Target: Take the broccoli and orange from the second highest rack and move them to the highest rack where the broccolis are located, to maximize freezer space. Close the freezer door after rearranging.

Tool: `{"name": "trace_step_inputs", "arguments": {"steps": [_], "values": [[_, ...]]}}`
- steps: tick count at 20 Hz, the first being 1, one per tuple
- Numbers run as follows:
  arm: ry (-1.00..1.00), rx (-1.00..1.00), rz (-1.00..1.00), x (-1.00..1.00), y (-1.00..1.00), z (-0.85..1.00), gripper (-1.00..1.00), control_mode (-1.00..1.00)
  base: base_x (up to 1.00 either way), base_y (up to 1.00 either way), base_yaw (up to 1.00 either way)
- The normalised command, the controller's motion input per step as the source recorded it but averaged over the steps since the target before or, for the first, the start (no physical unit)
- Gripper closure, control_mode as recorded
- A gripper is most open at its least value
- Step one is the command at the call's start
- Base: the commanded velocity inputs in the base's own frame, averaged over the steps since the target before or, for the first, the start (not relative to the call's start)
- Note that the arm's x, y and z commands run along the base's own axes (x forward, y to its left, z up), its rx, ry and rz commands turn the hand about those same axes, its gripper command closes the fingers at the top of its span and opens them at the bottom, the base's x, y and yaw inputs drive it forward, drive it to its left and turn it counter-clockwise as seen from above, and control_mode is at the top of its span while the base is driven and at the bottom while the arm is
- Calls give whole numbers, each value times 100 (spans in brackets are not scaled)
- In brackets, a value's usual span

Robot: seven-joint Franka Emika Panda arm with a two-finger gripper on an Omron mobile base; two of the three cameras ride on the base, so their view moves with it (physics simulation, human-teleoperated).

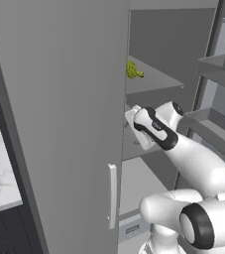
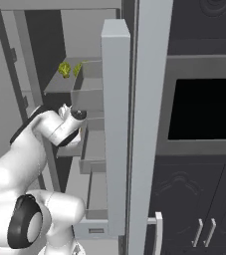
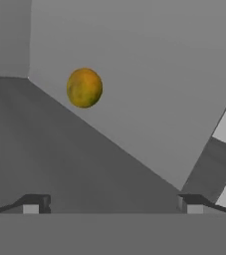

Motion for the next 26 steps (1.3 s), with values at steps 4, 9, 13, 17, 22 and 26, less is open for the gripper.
{"name": "trace_step_inputs", "arguments": {"steps": [4,9,13,17,22,26], "values": [[14,0,0,29,4,-19,-100,-100,0,0,0],[11,1,0,32,0,-16,-100,-100,0,0,0],[8,5,0,41,1,-14,-100,-100,0,0,0],[7,5,-1,42,0,-18,-100,-100,0,0,0],[8,0,-6,38,7,-28,-100,-100,0,0,0],[5,0,-9,38,21,-25,-100,-100,0,0,0]]}}
